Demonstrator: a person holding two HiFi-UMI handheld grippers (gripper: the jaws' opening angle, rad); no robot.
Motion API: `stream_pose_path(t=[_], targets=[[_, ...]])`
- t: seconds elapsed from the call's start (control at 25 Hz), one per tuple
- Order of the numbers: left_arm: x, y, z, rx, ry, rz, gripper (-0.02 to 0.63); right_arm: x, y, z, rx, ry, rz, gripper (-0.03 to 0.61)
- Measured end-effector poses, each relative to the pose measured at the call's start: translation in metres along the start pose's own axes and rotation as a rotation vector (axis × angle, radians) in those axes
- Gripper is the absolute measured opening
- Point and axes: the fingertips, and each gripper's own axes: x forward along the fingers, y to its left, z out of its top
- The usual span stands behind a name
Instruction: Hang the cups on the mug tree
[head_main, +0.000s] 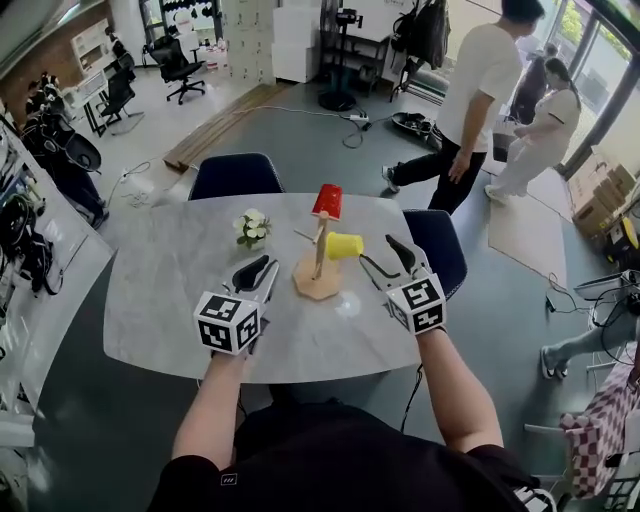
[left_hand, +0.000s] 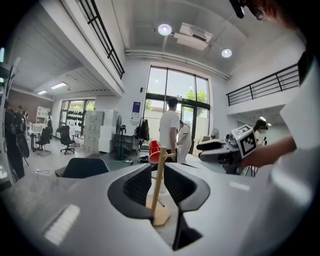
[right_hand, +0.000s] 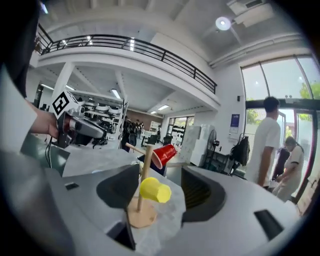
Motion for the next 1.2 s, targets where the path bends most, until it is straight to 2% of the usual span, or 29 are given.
stream_pose_path(t=[0.12, 0.36, 0.44, 0.56, 0.76, 1.04, 1.2], targets=[[-0.009, -0.016, 0.012, -0.047, -0.042, -0.010, 0.072, -0.025, 0.005, 0.000, 0.078, -0.054, 0.004, 0.196], [-0.021, -0.041, 0.011, -0.012, -0.036, 0.004, 0.061, -0.074, 0.013, 0.002, 0.255, -0.176, 0.024, 0.058], [-0.026, -0.048, 0.005, -0.005, -0.022, 0.004, 0.061, -0.084, 0.017, 0.000, 0.303, -0.204, 0.034, 0.038], [-0.030, -0.049, 0.003, 0.003, -0.012, 0.000, 0.061, -0.088, 0.028, -0.001, 0.332, -0.221, 0.048, 0.024], [-0.043, -0.035, 0.002, 0.011, -0.036, -0.038, 0.061, -0.078, 0.059, -0.007, 0.338, -0.184, 0.051, 0.021], [-0.076, 0.029, -0.006, 0.015, -0.051, -0.098, 0.061, -0.037, 0.101, 0.016, 0.366, -0.180, -0.031, 0.021], [-0.104, 0.065, -0.016, 0.076, -0.030, -0.168, 0.061, 0.004, 0.150, 0.042, 0.387, -0.188, -0.066, 0.021]])
